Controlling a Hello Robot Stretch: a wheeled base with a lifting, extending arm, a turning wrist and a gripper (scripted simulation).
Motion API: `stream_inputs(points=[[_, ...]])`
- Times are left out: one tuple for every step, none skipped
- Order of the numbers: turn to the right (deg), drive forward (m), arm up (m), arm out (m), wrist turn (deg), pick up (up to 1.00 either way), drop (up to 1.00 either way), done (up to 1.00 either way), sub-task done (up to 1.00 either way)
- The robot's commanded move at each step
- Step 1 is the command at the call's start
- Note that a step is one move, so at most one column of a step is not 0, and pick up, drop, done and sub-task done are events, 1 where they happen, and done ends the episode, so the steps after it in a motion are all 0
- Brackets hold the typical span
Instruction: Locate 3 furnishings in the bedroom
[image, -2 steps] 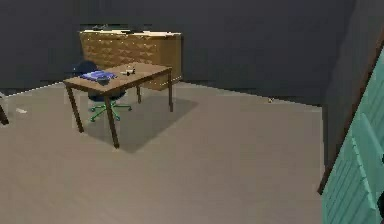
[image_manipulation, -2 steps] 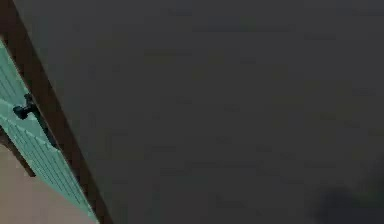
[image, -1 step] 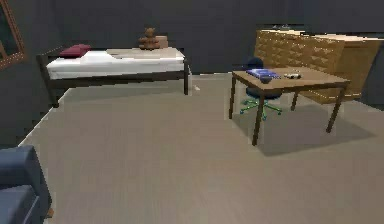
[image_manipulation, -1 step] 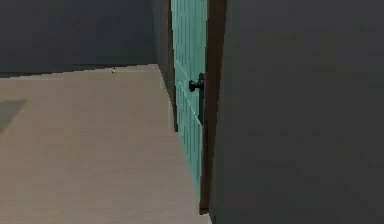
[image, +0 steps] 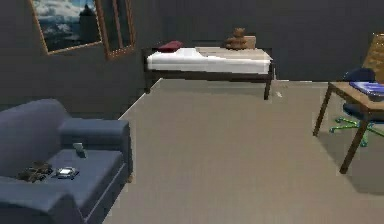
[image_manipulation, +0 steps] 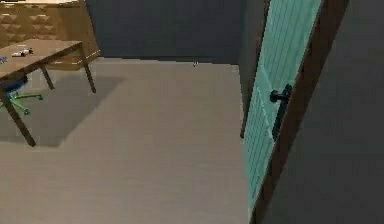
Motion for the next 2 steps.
stream_inputs(points=[[0.0, 0.25, 0.0, 0.0, 0.0, 0.0, 0.0, 0.0, 0.0], [-45.0, 0.0, 0.0, 0.0, 0.0, 0.0, 0.0, 0.0, 0.0]])
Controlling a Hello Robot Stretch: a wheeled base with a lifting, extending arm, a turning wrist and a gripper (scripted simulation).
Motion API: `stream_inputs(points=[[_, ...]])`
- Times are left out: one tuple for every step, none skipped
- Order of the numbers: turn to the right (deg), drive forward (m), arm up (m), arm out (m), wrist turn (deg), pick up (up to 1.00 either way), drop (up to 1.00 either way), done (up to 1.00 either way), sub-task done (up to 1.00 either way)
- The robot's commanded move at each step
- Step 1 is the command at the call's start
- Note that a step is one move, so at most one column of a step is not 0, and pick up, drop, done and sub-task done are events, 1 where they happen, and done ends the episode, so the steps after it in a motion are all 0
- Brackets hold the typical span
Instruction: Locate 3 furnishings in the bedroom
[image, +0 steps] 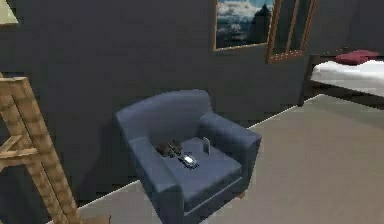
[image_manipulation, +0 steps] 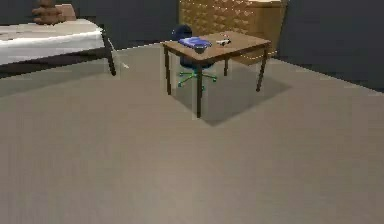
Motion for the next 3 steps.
stream_inputs(points=[[-45.0, 0.0, 0.0, 0.0, 0.0, 0.0, 0.0, 0.0, 0.0], [0.0, 0.15, 0.0, 0.0, 0.0, 0.0, 0.0, 0.0, 0.0], [0.0, 0.0, 0.0, 0.0, 0.0, 0.0, 0.0, 0.0, 1.0]])
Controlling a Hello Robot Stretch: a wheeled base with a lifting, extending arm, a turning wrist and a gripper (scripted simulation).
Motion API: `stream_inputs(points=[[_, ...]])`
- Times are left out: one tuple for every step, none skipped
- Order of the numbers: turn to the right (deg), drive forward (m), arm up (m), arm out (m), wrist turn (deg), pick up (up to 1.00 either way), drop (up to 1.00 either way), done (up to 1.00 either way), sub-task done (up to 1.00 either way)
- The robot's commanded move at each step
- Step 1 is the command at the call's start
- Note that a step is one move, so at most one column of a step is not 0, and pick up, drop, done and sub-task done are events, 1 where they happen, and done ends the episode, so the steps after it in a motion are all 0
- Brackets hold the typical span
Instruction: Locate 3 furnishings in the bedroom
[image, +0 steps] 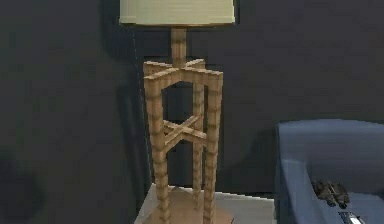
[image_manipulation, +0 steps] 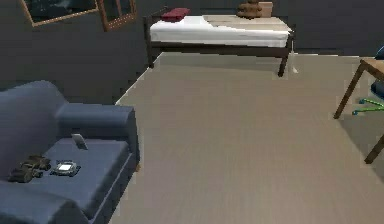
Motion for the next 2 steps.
stream_inputs(points=[[45.0, 0.0, 0.0, 0.0, 0.0, 0.0, 0.0, 0.0, 0.0], [45.0, 0.0, 0.0, 0.0, 0.0, 0.0, 0.0, 0.0, 0.0]])
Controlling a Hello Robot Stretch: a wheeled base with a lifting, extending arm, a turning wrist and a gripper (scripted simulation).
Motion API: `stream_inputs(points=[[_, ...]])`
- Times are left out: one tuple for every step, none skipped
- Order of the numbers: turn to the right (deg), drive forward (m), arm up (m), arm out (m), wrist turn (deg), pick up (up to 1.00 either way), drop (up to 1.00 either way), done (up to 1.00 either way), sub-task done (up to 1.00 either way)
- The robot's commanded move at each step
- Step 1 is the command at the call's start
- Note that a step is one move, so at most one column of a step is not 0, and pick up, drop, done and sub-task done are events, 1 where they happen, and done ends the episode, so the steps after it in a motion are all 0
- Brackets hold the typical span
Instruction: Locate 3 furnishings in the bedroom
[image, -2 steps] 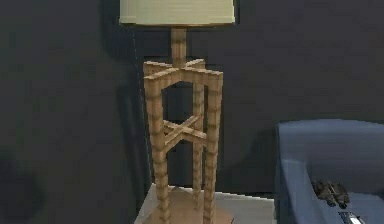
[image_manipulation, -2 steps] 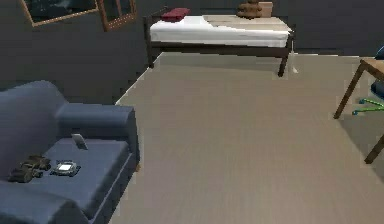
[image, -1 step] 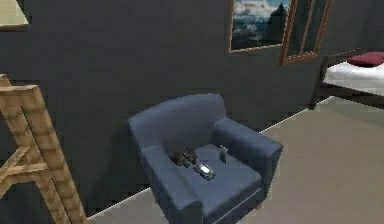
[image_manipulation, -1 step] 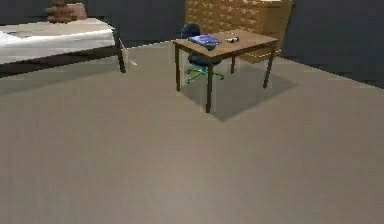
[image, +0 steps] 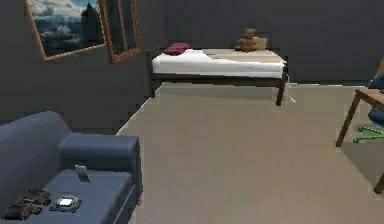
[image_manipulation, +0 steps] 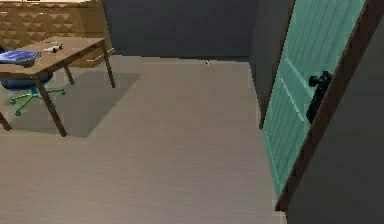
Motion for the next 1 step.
stream_inputs(points=[[6.0, 0.0, 0.0, 0.0, 0.0, 0.0, 0.0, 0.0, 0.0]])
